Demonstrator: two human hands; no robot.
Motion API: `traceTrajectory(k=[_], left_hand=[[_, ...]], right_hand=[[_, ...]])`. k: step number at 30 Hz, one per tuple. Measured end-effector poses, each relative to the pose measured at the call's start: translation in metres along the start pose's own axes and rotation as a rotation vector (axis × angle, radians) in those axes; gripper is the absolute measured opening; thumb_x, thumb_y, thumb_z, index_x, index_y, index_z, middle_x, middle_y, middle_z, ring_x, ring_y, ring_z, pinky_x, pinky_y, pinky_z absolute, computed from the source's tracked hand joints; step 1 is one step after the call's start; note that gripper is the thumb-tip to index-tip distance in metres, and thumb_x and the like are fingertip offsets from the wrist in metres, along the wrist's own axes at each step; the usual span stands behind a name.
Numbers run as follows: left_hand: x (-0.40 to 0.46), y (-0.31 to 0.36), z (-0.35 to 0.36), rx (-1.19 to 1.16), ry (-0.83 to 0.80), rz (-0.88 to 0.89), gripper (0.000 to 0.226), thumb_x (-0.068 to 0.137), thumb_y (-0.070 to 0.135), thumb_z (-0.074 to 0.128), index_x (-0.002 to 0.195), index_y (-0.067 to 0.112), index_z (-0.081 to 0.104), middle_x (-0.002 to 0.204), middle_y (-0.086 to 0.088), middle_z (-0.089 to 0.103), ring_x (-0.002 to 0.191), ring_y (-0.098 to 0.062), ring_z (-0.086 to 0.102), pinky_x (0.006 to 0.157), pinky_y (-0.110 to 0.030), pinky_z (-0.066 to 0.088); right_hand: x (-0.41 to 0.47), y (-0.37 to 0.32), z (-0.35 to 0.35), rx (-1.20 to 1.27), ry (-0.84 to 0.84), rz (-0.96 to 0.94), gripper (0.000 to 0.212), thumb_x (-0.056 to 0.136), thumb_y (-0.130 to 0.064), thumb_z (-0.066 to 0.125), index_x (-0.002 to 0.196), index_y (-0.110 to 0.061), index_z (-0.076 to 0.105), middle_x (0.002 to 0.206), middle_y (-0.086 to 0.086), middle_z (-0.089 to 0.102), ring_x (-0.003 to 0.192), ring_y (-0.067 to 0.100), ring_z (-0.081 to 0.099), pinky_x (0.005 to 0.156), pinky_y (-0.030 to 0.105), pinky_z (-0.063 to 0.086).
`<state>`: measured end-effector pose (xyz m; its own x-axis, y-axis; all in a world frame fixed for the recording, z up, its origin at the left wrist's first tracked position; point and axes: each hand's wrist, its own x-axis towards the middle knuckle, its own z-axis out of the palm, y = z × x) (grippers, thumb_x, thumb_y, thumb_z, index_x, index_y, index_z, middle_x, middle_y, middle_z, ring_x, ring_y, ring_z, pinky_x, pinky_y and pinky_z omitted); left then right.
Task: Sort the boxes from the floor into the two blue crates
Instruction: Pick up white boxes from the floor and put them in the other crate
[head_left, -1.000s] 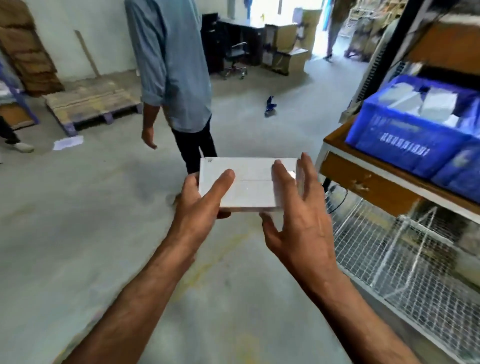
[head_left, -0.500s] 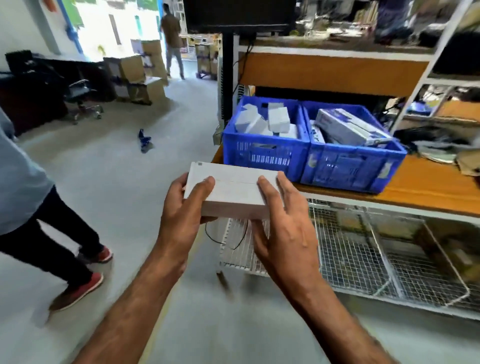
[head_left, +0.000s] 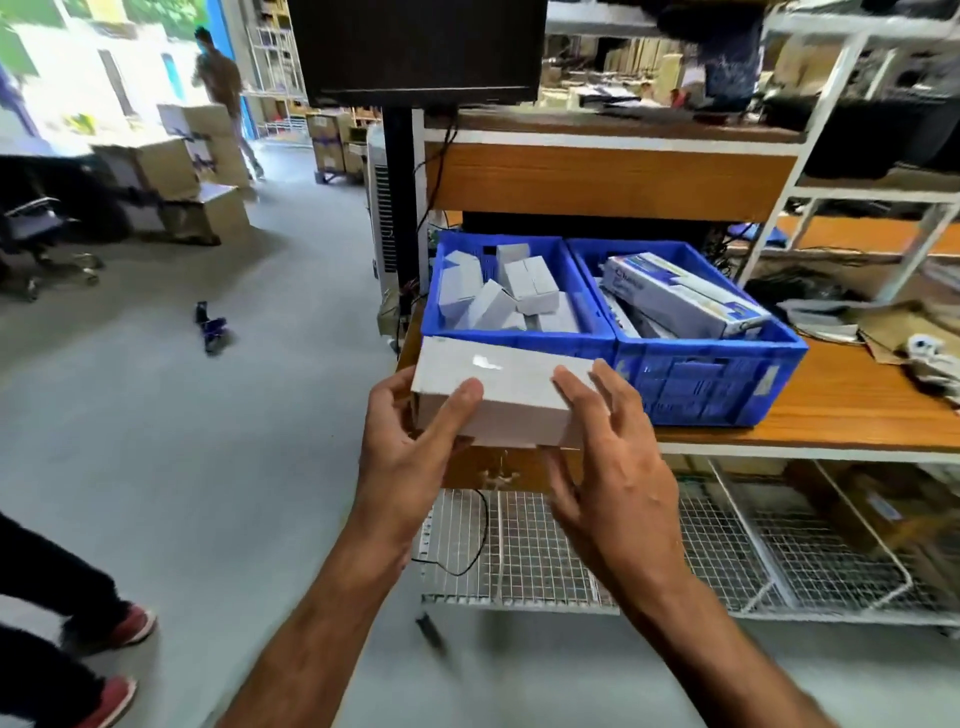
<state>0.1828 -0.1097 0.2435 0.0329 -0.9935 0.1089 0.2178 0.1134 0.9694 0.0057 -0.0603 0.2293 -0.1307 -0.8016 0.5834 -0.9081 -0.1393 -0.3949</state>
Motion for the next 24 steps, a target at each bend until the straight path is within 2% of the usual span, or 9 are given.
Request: traceTrajectory(k=[3, 7, 11, 13, 16, 19, 22, 24], left_hand=[[0.032, -0.004, 0.003, 0.025, -0.036, -0.011, 0.069, 0.071, 0.053, 0.083, 0.130, 0.035, 0.052, 0.124, 0.006, 0.068, 0.104, -0.003, 0.071, 0.078, -0.029, 0.062], [0.068, -0.015, 0.020, 0.051, -0.071, -0.036, 0.073, 0.070, 0.052, 0.080, 0.134, 0.035, 0.050, 0.124, 0.006, 0.068, 0.101, -0.003, 0.071, 0.079, -0.031, 0.063], [0.117, -0.026, 0.041, 0.041, -0.088, -0.055, 0.055, 0.083, 0.036, 0.080, 0.132, 0.036, 0.053, 0.125, 0.001, 0.069, 0.106, -0.009, 0.072, 0.076, -0.027, 0.062], [0.147, -0.031, 0.051, 0.026, -0.080, -0.072, 0.054, 0.085, 0.028, 0.079, 0.133, 0.035, 0.055, 0.119, -0.001, 0.071, 0.103, -0.011, 0.073, 0.074, -0.027, 0.062], [0.189, -0.037, 0.068, 0.044, -0.070, -0.090, 0.061, 0.081, 0.036, 0.078, 0.137, 0.034, 0.055, 0.119, 0.002, 0.073, 0.103, -0.013, 0.074, 0.078, -0.033, 0.063], [0.232, -0.044, 0.088, 0.116, -0.036, -0.064, 0.051, 0.087, 0.038, 0.075, 0.135, 0.035, 0.058, 0.121, 0.003, 0.072, 0.105, -0.018, 0.074, 0.079, -0.032, 0.061], [0.280, -0.054, 0.111, 0.121, 0.058, -0.043, 0.036, 0.093, 0.032, 0.074, 0.126, 0.024, 0.064, 0.109, 0.001, 0.075, 0.089, -0.014, 0.075, 0.066, -0.022, 0.058], [0.308, -0.060, 0.127, 0.143, 0.140, -0.040, 0.035, 0.093, 0.029, 0.074, 0.122, 0.013, 0.062, 0.101, -0.003, 0.074, 0.079, -0.014, 0.073, 0.061, -0.021, 0.057]], right_hand=[[0.021, 0.012, 0.010, 0.014, 0.006, 0.016, 0.075, 0.087, -0.029, 0.073, 0.153, -0.034, 0.038, 0.162, 0.005, 0.029, 0.130, 0.023, 0.051, 0.088, 0.039, 0.059], [0.046, 0.038, 0.028, 0.050, 0.003, 0.050, 0.076, 0.087, -0.027, 0.073, 0.152, -0.039, 0.037, 0.164, 0.001, 0.023, 0.123, 0.016, 0.054, 0.085, 0.034, 0.059], [0.087, 0.074, 0.046, 0.093, -0.013, 0.085, 0.075, 0.087, -0.031, 0.076, 0.148, -0.048, 0.036, 0.163, -0.008, 0.024, 0.123, 0.018, 0.059, 0.091, 0.039, 0.059], [0.115, 0.092, 0.056, 0.094, -0.030, 0.091, 0.076, 0.085, -0.036, 0.078, 0.146, -0.051, 0.036, 0.162, -0.010, 0.024, 0.124, 0.019, 0.058, 0.090, 0.041, 0.059], [0.158, 0.118, 0.071, 0.106, -0.028, 0.055, 0.076, 0.081, -0.040, 0.080, 0.145, -0.048, 0.040, 0.160, -0.009, 0.027, 0.127, 0.020, 0.057, 0.086, 0.040, 0.058], [0.202, 0.143, 0.089, 0.119, -0.037, 0.035, 0.074, 0.079, -0.044, 0.080, 0.143, -0.044, 0.044, 0.158, -0.006, 0.031, 0.126, 0.021, 0.057, 0.081, 0.035, 0.056], [0.238, 0.166, 0.108, 0.132, -0.094, 0.017, 0.070, 0.079, -0.050, 0.077, 0.141, -0.042, 0.045, 0.158, -0.004, 0.030, 0.123, 0.023, 0.058, 0.084, 0.035, 0.053], [0.257, 0.178, 0.120, 0.145, -0.133, 0.014, 0.068, 0.078, -0.052, 0.076, 0.138, -0.041, 0.046, 0.156, -0.005, 0.031, 0.120, 0.022, 0.060, 0.083, 0.034, 0.051]])
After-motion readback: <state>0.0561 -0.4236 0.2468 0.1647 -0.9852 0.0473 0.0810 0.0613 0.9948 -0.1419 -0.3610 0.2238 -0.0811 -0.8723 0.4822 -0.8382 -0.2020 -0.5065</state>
